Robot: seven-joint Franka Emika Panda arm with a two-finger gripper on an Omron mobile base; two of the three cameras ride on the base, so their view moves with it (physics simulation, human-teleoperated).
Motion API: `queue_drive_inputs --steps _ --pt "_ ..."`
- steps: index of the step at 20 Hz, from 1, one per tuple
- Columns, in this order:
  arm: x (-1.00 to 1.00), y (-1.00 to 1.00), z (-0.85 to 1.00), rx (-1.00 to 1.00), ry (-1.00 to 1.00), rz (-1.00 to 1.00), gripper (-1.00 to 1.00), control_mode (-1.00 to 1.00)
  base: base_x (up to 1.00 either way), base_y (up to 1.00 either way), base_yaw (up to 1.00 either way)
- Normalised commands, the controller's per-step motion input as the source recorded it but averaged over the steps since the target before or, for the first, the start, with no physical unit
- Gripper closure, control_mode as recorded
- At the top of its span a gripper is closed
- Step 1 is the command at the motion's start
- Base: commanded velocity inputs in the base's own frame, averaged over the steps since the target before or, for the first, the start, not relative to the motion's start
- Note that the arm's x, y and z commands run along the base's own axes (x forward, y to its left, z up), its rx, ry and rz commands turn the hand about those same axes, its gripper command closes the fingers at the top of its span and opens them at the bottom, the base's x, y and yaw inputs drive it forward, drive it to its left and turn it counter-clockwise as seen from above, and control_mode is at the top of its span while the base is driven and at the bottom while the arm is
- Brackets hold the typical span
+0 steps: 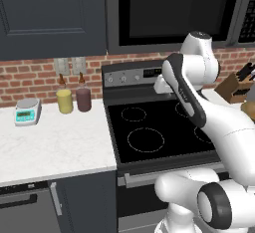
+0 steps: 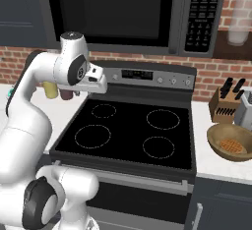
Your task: Open the microwave, place the bowl with waffle inside the microwave, then close the microwave door and turn it on.
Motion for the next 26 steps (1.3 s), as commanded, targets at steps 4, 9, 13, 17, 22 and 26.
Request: queue_drive_inputs --steps 4,9,13,17,22,26 --pt "-0.12 -0.14 0.00 0.01 0.00 0.00 -1.00 -1.00 0.00 0.00 0.00" --pt "-0.33 -0.64 0.00 0.02 -0.06 0.00 -1.00 -1.00 0.00 0.00 0.00" --pt "-0.36 -0.91 0.00 0.00 -0.11 -0.05 -1.00 -1.00 0.00 0.00 0.00" --pt "-0.26 -0.99 0.00 -0.01 -0.09 -0.09 -1.00 -1.00 0.00 0.00 0.00" --pt "-0.04 -0.87 0.11 0.00 -0.07 -0.17 -1.00 -1.00 0.00 0.00 0.00" --pt "0.00 -0.67 0.45 0.00 -0.10 -0.20 -1.00 -1.00 0.00 0.00 0.00"
